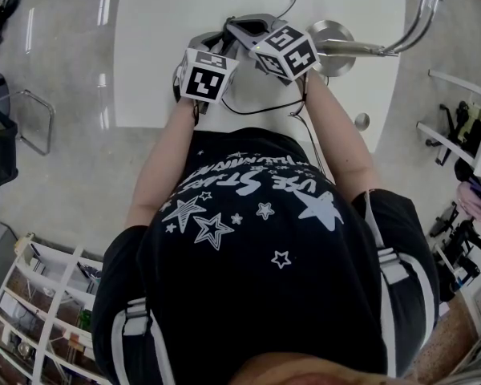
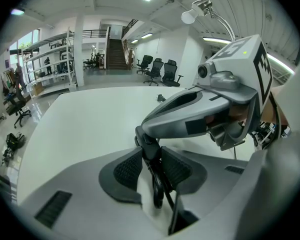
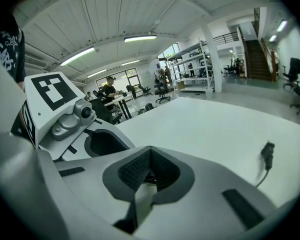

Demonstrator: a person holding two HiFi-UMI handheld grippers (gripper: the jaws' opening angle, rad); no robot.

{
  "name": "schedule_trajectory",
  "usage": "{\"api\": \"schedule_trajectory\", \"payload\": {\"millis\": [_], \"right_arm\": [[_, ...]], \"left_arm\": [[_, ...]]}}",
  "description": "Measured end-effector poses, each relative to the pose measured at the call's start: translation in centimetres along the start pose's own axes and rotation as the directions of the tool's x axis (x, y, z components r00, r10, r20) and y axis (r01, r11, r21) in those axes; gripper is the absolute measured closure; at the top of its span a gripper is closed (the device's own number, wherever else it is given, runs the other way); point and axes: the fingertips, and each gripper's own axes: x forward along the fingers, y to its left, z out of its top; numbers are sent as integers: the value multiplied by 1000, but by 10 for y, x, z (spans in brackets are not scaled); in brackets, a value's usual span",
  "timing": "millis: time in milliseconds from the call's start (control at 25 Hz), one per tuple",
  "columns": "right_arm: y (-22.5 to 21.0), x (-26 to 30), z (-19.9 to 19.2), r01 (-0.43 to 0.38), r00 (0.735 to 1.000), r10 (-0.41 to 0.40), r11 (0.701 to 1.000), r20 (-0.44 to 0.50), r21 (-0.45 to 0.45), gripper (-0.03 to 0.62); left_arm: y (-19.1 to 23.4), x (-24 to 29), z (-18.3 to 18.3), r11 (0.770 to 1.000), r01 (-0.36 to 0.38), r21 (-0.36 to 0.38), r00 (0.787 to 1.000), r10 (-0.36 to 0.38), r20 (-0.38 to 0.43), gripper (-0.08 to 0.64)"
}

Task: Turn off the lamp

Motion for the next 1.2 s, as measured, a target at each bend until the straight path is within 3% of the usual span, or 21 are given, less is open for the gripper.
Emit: {"api": "schedule_trajectory", "payload": {"millis": [280, 800, 1200], "right_arm": [[-1, 2, -1, -11, 999, 10, 1000, -40, -10, 588], [-2, -1, 0, -3, 1000, 3, 1000, -1, 15, 588], [-1, -29, -4, 77, 995, -80, 996, 65, 52, 586]], "left_arm": [[0, -1, 0, 1000, -8, 12, 1000, 8, 0, 425], [-1, -2, 2, 1000, -25, -10, 999, 26, 22, 423], [-3, -2, -2, 999, -27, -40, 999, 28, 19, 423]]}}
